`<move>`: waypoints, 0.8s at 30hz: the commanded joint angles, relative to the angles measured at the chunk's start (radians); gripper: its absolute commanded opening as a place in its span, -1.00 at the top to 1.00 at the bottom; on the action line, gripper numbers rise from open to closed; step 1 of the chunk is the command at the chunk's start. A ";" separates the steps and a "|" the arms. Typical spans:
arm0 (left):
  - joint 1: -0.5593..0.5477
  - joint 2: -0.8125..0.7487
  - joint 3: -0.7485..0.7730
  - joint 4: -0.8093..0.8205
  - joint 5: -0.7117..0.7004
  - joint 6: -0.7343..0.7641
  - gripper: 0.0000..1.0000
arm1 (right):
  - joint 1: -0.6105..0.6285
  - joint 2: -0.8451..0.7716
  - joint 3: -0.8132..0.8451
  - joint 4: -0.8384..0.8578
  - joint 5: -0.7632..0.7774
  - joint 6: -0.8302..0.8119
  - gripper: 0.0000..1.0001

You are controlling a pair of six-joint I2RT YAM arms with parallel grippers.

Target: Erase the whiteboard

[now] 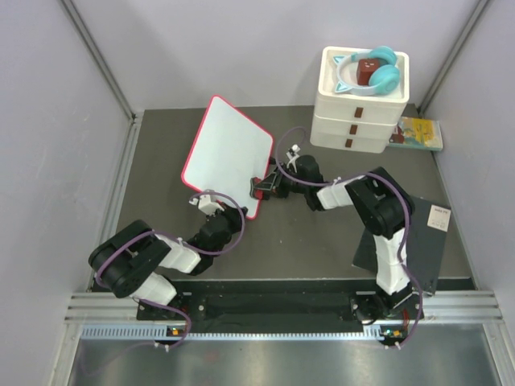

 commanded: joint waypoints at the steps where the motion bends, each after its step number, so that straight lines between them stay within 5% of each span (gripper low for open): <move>1: -0.024 0.051 -0.068 -0.392 0.092 0.126 1.00 | 0.010 0.016 0.037 -0.416 0.173 -0.185 1.00; 24: -0.038 0.044 -0.074 -0.386 0.086 0.125 1.00 | -0.151 0.154 0.304 -0.410 0.168 -0.178 1.00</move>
